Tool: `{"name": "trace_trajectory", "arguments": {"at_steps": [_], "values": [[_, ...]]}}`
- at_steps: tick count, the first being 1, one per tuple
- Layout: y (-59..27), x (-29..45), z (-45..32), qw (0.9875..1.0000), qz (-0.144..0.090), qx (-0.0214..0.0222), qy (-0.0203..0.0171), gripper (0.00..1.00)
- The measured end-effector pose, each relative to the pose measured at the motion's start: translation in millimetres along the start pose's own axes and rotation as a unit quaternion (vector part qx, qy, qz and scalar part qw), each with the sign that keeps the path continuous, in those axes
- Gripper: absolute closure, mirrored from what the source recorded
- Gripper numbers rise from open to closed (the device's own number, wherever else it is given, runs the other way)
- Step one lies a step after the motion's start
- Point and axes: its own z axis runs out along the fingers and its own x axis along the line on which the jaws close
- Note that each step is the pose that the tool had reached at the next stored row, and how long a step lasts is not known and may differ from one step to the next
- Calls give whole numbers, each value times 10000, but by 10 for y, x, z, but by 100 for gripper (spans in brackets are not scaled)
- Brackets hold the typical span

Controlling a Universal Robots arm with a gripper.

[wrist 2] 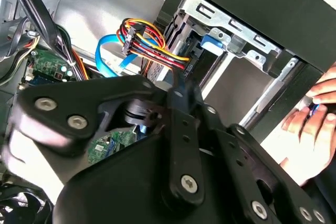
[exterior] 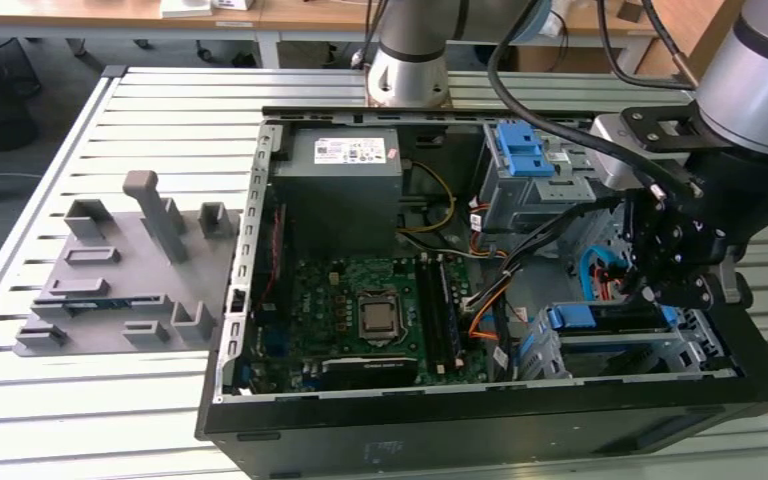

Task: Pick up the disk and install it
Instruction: 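Insert the first disk wire, then insert the second disk wire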

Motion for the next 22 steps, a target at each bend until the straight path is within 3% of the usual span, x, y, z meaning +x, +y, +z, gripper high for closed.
{"name": "trace_trajectory", "arguments": {"at_steps": [4, 22], "values": [[0, 0, 0, 10000, 0, 0, 0, 89], [0, 0, -2, 10000, 0, 0, -1, 89]]}}
